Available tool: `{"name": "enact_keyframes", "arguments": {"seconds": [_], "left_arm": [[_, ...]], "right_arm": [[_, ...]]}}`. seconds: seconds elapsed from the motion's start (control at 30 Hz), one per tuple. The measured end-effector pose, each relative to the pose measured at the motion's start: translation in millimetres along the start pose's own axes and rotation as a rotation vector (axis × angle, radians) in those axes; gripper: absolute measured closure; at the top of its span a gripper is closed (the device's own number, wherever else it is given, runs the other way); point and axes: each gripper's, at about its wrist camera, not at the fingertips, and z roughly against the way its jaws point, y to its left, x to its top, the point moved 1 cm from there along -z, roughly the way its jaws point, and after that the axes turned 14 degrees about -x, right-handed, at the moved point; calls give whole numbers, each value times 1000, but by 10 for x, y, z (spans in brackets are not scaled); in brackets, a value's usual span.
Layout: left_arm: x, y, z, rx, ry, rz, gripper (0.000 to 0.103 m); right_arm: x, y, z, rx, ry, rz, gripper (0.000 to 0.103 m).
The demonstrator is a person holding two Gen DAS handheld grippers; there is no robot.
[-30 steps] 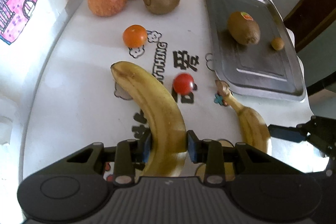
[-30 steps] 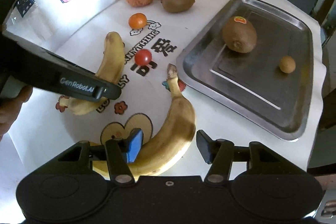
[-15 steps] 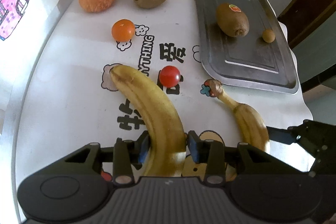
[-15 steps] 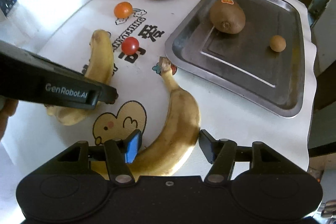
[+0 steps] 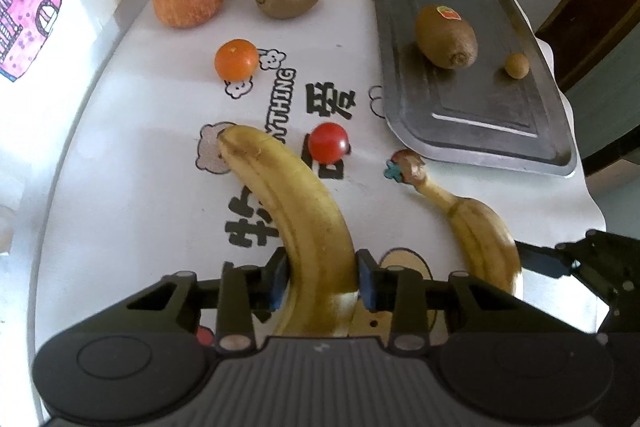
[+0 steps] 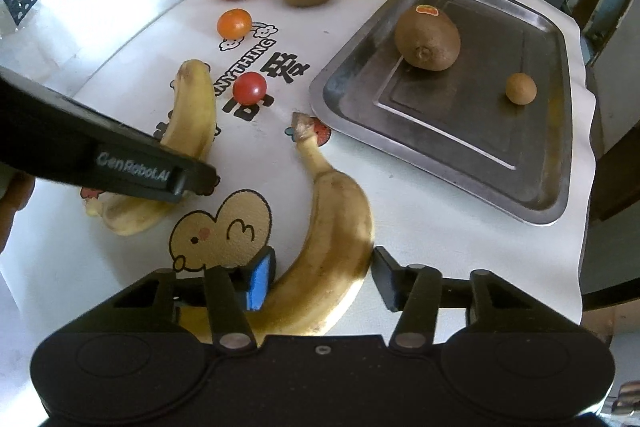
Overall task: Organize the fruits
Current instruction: 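Hold both separated bananas on the table beside each other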
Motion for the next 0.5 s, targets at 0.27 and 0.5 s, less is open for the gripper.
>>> {"name": "enact_keyframes", "arguments": {"seconds": [0.27, 0.5], "left_arm": [[-124, -172, -22, -28, 26, -9, 65], [-110, -234, -49, -3, 18, -9, 64]], "right_arm": [[-60, -209, -28, -14, -8, -5, 59], [-109, -160, -10, -34, -26, -23, 51]]}}
